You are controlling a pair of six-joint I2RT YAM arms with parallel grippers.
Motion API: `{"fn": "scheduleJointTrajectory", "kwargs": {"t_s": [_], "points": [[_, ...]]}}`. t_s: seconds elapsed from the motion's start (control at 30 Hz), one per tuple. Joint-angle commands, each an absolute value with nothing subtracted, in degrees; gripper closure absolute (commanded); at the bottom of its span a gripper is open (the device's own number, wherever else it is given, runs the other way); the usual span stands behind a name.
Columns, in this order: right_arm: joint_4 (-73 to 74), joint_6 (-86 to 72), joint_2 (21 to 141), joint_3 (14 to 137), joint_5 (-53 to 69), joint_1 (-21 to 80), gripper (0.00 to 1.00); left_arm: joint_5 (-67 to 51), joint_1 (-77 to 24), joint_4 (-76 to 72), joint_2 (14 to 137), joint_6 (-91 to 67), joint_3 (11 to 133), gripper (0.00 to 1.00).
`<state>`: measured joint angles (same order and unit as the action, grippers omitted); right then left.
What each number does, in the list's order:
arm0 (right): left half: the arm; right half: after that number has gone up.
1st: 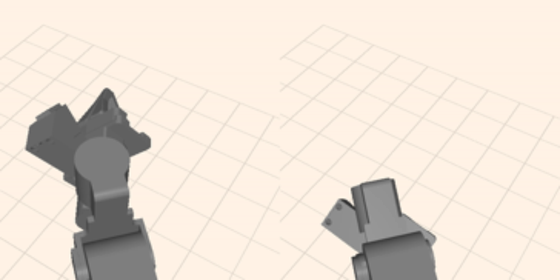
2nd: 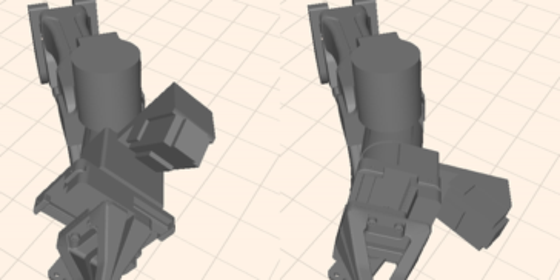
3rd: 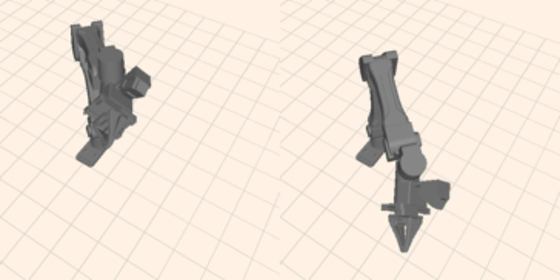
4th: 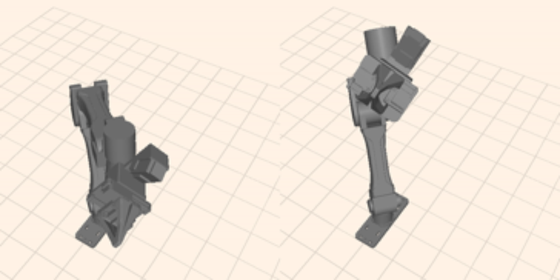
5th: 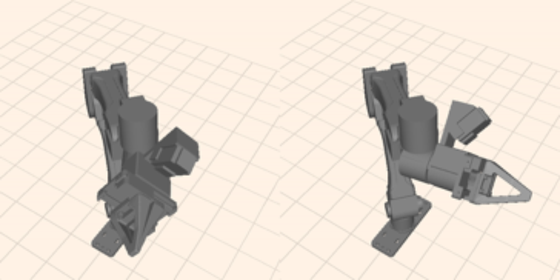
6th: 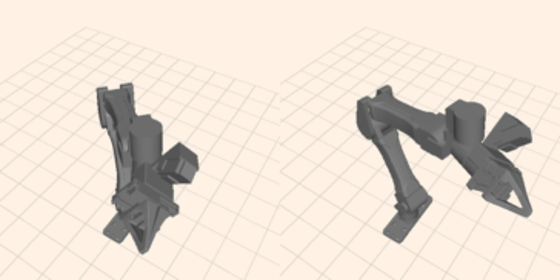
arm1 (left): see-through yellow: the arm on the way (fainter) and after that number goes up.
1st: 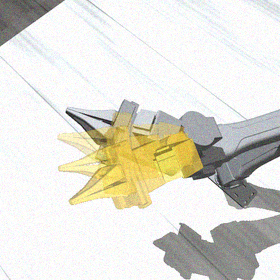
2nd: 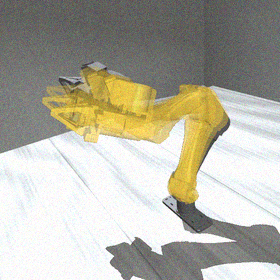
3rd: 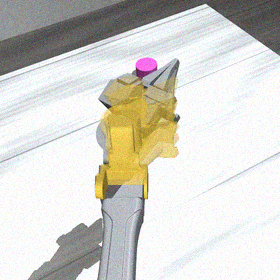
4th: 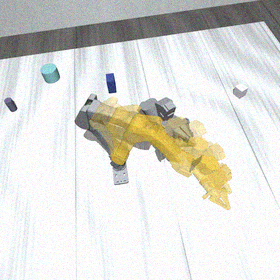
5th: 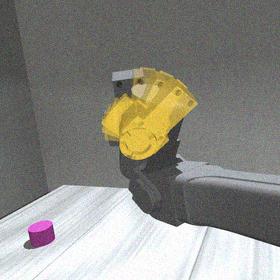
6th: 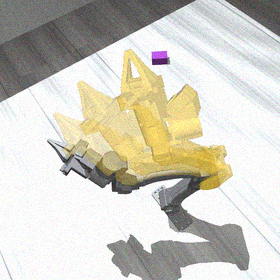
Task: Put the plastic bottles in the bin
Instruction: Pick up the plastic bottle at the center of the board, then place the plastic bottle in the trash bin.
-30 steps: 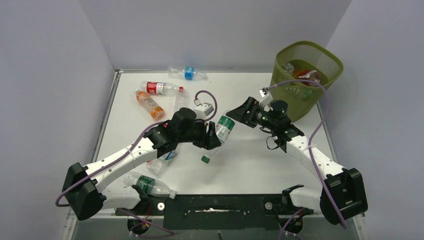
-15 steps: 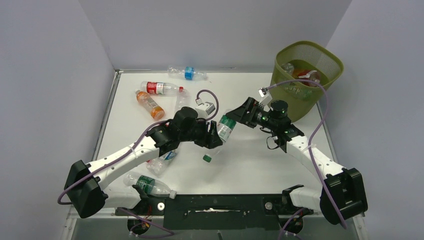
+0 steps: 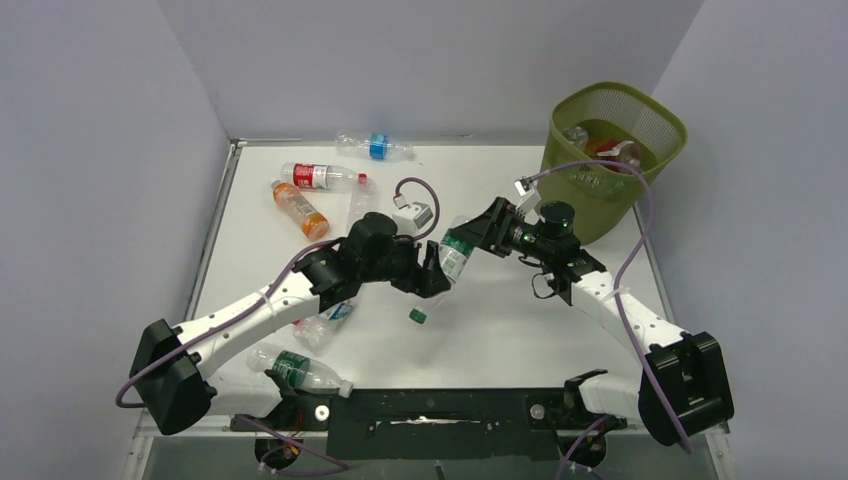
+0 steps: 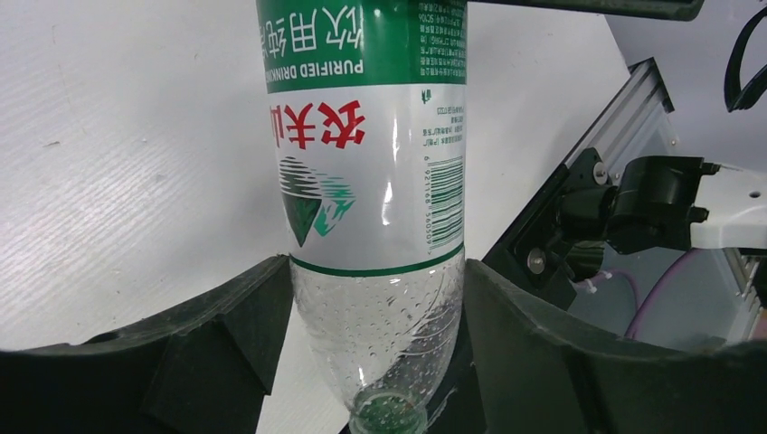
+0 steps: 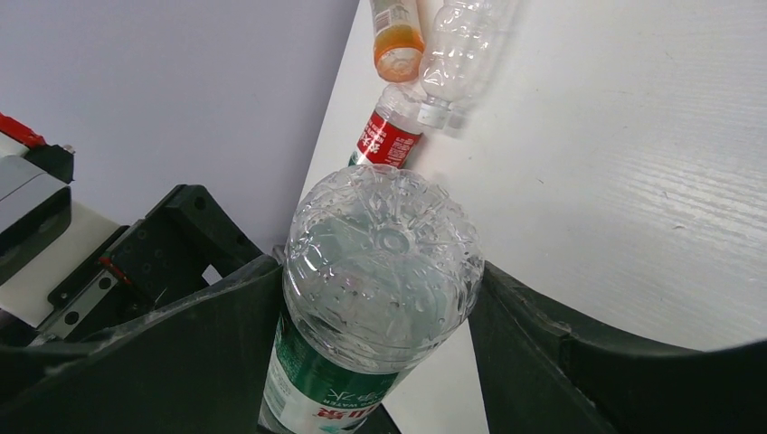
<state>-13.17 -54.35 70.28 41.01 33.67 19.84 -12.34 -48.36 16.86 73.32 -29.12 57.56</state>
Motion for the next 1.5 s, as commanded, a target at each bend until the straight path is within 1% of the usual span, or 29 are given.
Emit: {"fn": "scheduleJointTrajectory", "kwargs": {"t_s": [0.0,0.1,0.37,0.57,0.73,0.8,0.9,1.07,1.17,1.27,1.47], "points": [[-12.89,-52.25,67.57,42.21,34.02,18.73,0.35,-11.56,-48.82,15.32,73.17,-28.04,62.16,0.21],[-9.39,-50.35,66.79,44.54,34.33,16.91,0.37,-10.84,-48.73,17.16,72.67,-27.42,63.99,0.17],[2.28,-43.40,66.74,56.10,36.94,7.60,0.37,-6.10,-48.31,24.80,71.33,-25.25,71.58,0.16],[10.85,-38.17,68.92,69.32,39.26,-4.40,0.37,-2.58,-46.12,27.84,68.95,-25.25,72.65,0.15],[13.92,-36.95,71.98,80.07,42.12,-15.99,0.37,-4.78,-42.10,29.10,67.93,-25.24,71.03,0.15],[13.29,-37.72,73.05,83.54,43.21,-20.82,0.37,-5.69,-40.79,29.62,67.58,-24.86,70.53,0.15],[8.47,-42.35,74.77,85.83,45.19,-27.79,0.37,-6.46,-39.49,30.13,67.12,-24.21,69.87,0.15],[-7.18,-55.26,77.91,85.68,46.32,-35.07,0.37,-6.96,-38.44,29.94,66.59,-23.91,68.51,0.15],[-12.58,-59.66,80.85,87.74,45.71,-36.35,0.37,-6.71,-38.13,29.49,65.83,-23.91,67.23,0.14],[-14.15,-60.02,83.95,91.13,43.22,-36.23,0.37,-6.68,-37.67,28.99,64.95,-23.91,65.75,0.14],[-10.18,-54.57,89.18,97.17,37.93,-36.05,0.36,-6.76,-36.51,28.71,63.37,-23.44,64.24,0.14]]}}
